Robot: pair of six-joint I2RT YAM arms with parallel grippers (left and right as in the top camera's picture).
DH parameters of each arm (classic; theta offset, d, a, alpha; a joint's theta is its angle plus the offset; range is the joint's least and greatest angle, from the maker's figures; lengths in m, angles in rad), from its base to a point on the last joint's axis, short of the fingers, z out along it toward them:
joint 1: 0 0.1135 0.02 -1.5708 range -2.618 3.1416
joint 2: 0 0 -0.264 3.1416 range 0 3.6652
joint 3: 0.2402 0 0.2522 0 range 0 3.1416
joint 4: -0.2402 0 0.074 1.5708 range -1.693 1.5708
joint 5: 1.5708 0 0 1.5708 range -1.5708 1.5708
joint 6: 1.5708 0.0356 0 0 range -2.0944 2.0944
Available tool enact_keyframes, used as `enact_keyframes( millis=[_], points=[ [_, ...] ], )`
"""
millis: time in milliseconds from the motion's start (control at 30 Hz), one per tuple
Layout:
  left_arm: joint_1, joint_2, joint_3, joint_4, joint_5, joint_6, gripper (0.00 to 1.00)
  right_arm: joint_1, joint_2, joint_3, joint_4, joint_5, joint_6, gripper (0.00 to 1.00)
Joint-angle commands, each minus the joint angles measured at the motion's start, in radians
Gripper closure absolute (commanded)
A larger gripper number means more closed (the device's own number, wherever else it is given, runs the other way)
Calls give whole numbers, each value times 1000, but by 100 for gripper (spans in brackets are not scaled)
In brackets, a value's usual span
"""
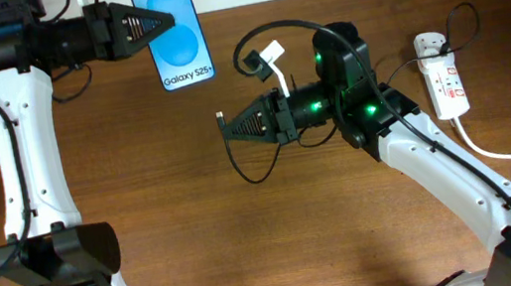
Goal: Plug charger to phone and switch on socket
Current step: 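Raise the phone upright with the left gripper and bring plug toward it, then align the USB-C plug with the phone's bottom port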
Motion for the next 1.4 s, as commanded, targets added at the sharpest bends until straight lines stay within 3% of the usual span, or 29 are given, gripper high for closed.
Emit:
enact_keyframes(
  millis=[0, 167, 1367],
  points=[
    [-20, -37, 12, -2, 48, 47, 100, 5, -10, 14, 18, 11, 55, 96],
    [-77, -37, 11, -40, -43, 54, 100, 4, -10, 14, 78, -13, 82, 96],
    [-85, -37, 11, -69, -39, 55, 100, -3, -10, 14, 206, 44, 224, 96]
  ],
)
